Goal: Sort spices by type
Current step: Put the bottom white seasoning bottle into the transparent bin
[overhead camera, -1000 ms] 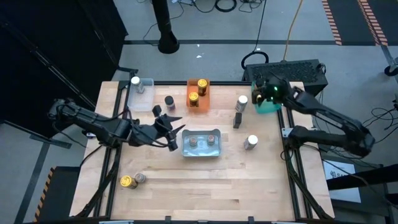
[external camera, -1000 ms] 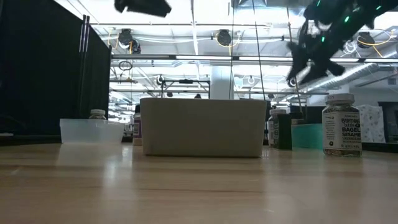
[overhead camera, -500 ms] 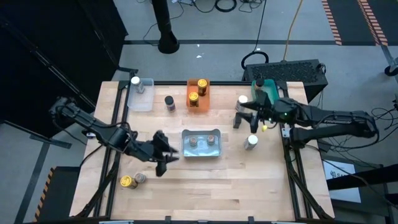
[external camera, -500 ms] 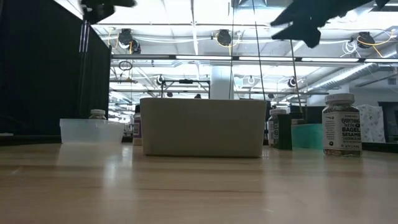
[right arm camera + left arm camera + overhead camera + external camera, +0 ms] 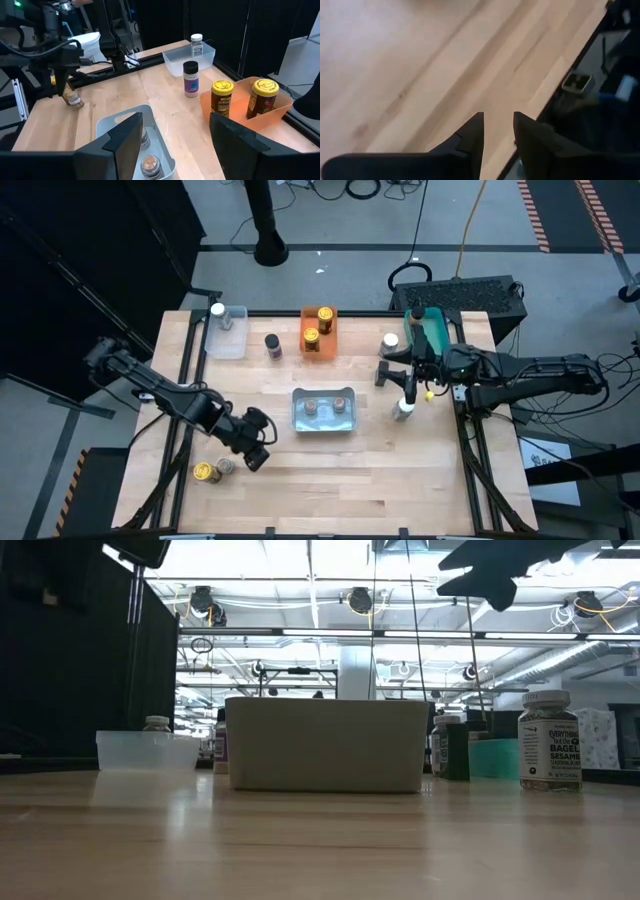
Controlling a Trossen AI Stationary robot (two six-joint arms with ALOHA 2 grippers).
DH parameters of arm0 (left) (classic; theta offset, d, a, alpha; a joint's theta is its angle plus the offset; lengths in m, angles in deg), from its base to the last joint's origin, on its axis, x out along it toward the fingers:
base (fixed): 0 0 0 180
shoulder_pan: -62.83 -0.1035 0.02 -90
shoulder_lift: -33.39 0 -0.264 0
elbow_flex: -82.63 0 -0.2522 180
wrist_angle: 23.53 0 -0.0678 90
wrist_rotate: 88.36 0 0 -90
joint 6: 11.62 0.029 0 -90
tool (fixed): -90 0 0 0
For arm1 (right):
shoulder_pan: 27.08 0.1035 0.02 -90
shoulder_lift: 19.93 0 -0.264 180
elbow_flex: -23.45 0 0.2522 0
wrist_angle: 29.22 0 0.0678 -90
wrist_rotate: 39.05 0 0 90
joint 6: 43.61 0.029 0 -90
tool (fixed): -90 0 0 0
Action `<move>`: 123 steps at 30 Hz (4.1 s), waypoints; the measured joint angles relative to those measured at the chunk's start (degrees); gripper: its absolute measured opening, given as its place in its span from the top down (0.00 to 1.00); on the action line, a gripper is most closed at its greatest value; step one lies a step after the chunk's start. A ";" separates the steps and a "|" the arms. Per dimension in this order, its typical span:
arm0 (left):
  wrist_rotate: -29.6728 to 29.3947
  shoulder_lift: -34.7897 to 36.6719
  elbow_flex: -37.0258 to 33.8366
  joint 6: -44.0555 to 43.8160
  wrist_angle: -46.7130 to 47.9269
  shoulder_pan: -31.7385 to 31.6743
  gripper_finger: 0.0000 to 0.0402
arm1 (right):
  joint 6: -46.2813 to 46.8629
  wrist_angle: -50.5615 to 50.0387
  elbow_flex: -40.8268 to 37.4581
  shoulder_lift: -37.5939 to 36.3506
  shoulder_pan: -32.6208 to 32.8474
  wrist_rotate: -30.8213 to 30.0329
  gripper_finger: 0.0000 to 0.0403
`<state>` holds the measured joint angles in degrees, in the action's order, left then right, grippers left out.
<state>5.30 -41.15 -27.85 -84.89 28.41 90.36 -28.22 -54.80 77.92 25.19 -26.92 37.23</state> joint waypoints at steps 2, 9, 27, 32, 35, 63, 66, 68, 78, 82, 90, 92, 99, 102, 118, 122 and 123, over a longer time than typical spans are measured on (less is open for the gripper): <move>1.59 -1.15 0.93 -0.02 0.34 0.02 0.75 | 0.02 -0.45 0.00 0.03 -0.02 0.13 0.47; 1.40 -4.68 10.16 1.63 8.27 -0.42 0.83 | -0.01 -0.48 0.00 0.03 -0.04 0.13 0.47; -5.32 -5.14 22.42 28.36 23.03 -19.72 0.84 | -1.36 -1.90 0.00 0.03 -0.05 0.04 0.47; -6.67 -5.15 22.42 35.67 21.59 -24.78 0.84 | -1.45 -3.30 0.00 0.03 -0.07 -2.50 0.47; -7.64 -5.16 22.42 38.72 18.64 -26.81 0.84 | -1.77 -3.60 0.00 0.03 -0.07 -4.07 0.47; -8.26 -5.16 22.44 44.37 15.86 -28.11 0.84 | -1.11 -3.51 0.00 0.03 -0.07 -4.19 0.47; -8.90 -5.16 22.44 45.19 15.81 -27.59 0.84 | -1.11 -3.49 0.00 0.03 -0.07 -4.19 0.47; -9.38 -5.16 22.44 45.20 15.72 -27.13 0.84 | -1.11 -3.49 0.00 0.03 -0.07 -4.19 0.47; -10.60 -5.16 22.44 47.70 8.48 -21.94 0.84 | 27.95 -47.68 9.86 6.86 -0.17 -4.16 0.47; -13.91 -5.16 22.44 52.51 6.36 -20.53 0.84 | 34.17 -58.08 14.68 12.03 -0.16 2.37 0.47; -15.92 -5.16 22.44 54.18 6.24 -20.26 0.84 | 32.21 -59.65 19.38 19.29 1.19 8.11 0.47; -15.92 -5.16 22.44 55.67 6.26 -20.26 0.84 | 31.25 -59.29 19.41 20.90 1.20 8.50 0.47; -15.92 -5.16 22.44 57.35 6.24 -20.26 0.84 | 30.94 -59.76 19.39 25.76 1.18 13.57 0.42; -15.95 -5.16 22.44 57.74 6.26 -20.26 0.84 | 31.86 -59.93 19.39 27.29 1.17 13.97 0.35; -16.06 -5.16 22.40 58.80 6.45 -18.50 0.84 | 33.00 -56.85 17.39 31.02 1.07 12.29 0.21; -16.40 -5.16 22.40 58.78 6.40 -18.02 0.84 | 33.82 -55.01 14.35 31.05 1.07 12.53 0.22; -16.79 -5.16 22.40 58.79 6.37 -17.93 0.84 | 34.12 -54.29 13.80 31.05 1.06 12.56 0.22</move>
<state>-11.49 -46.31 -5.46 -26.10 34.79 72.43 5.90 -109.09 91.73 56.23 -25.85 49.79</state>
